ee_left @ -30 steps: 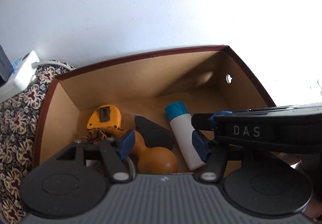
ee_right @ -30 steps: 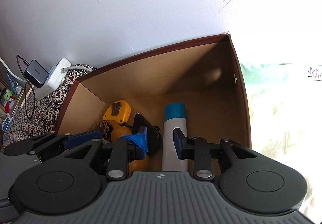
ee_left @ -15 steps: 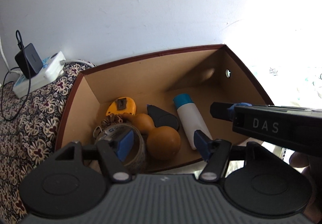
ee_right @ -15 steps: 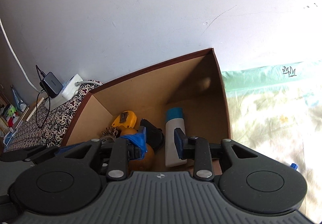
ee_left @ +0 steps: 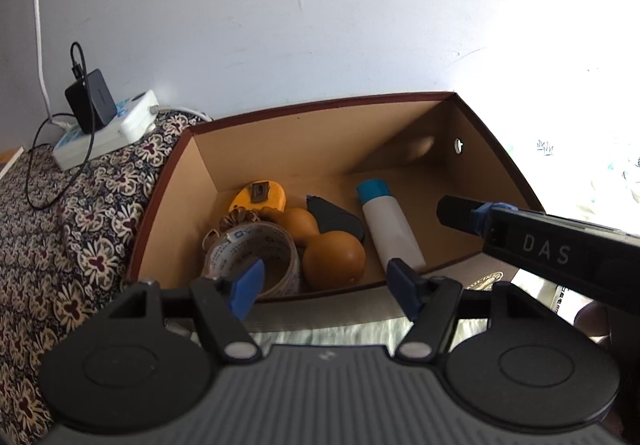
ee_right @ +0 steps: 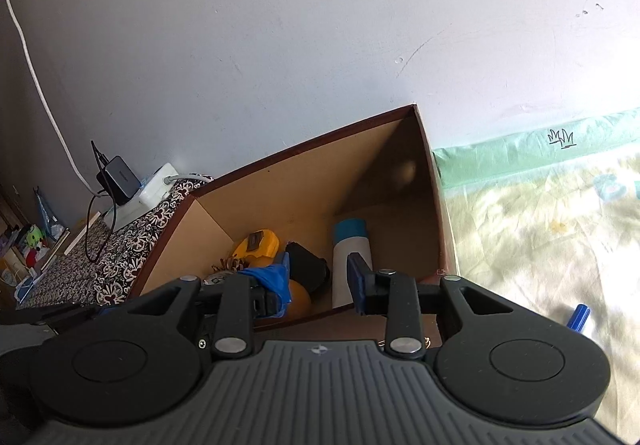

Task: Organize rigid objects
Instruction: 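Withdraw the left gripper from the box toward the blue marker, then lower the left gripper over the blue marker and close on it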

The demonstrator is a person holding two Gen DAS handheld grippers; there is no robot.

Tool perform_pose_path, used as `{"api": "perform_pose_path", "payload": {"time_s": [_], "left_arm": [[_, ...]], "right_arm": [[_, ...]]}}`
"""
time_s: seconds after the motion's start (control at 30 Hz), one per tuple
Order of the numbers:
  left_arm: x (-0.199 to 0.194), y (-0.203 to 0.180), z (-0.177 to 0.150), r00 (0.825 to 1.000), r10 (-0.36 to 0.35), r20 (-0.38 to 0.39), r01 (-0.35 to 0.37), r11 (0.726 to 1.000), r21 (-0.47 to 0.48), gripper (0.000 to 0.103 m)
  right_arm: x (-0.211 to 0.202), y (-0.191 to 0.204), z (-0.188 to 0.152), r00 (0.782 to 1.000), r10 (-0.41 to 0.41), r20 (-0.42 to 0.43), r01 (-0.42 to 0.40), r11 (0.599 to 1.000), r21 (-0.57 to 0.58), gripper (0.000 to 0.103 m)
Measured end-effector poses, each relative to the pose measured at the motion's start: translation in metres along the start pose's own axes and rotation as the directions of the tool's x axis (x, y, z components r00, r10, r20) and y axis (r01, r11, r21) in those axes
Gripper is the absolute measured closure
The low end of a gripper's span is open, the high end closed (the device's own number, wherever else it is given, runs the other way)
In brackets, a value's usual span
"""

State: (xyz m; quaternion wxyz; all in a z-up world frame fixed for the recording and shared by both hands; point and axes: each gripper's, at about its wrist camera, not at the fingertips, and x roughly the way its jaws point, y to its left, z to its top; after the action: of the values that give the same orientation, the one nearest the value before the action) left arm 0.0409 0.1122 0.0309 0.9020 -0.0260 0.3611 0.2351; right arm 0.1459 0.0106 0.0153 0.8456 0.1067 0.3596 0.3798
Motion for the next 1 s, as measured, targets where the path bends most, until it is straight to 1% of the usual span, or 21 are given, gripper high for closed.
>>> {"api": "perform_pose_path", "payload": {"time_s": [0.17, 0.33, 0.43, 0.6, 0.7, 0.77, 0.87, 1.0], "left_arm": [[-0.013, 0.002, -0.007, 1.0, -0.013, 0.006, 0.013, 1.0, -0.013, 0.034], [-0.021, -0.003, -0.016, 0.999, -0.032, 0.006, 0.032, 0.999, -0.008, 0.034], [-0.024, -0.005, -0.025, 0.998, -0.07, 0.0, 0.07, 0.997, -0.014, 0.033], [-0.021, -0.013, -0.044, 0.992, -0.126, -0.032, 0.126, 0.992, 0.008, 0.033], [-0.016, -0.018, -0.058, 0.983, -0.171, -0.07, 0.173, 0.985, 0.018, 0.033], [-0.013, -0.022, -0.068, 0.969, -0.224, -0.105, 0.227, 0.974, 0.017, 0.033], [-0.013, -0.032, -0.08, 0.951, -0.275, -0.139, 0.282, 0.959, 0.032, 0.033], [-0.015, -0.049, -0.087, 0.934, -0.318, -0.162, 0.334, 0.939, 0.08, 0.033]], "right_arm": [[-0.022, -0.002, -0.005, 0.999, 0.013, 0.038, -0.013, 1.0, 0.004, 0.087], [-0.041, 0.0, -0.017, 0.998, -0.013, 0.065, 0.016, 0.999, -0.039, 0.086], [-0.048, -0.002, -0.027, 0.998, -0.026, 0.053, 0.028, 0.999, -0.039, 0.086], [-0.062, -0.012, -0.046, 0.999, -0.037, 0.032, 0.038, 0.999, -0.029, 0.086], [-0.076, -0.019, -0.057, 0.996, -0.074, 0.058, 0.075, 0.997, -0.02, 0.086], [-0.083, -0.023, -0.064, 0.993, -0.097, 0.067, 0.099, 0.995, -0.029, 0.086], [-0.089, -0.029, -0.075, 0.988, -0.144, 0.061, 0.147, 0.988, -0.047, 0.086], [-0.095, -0.042, -0.088, 0.978, -0.204, 0.031, 0.205, 0.979, -0.022, 0.086]]}}
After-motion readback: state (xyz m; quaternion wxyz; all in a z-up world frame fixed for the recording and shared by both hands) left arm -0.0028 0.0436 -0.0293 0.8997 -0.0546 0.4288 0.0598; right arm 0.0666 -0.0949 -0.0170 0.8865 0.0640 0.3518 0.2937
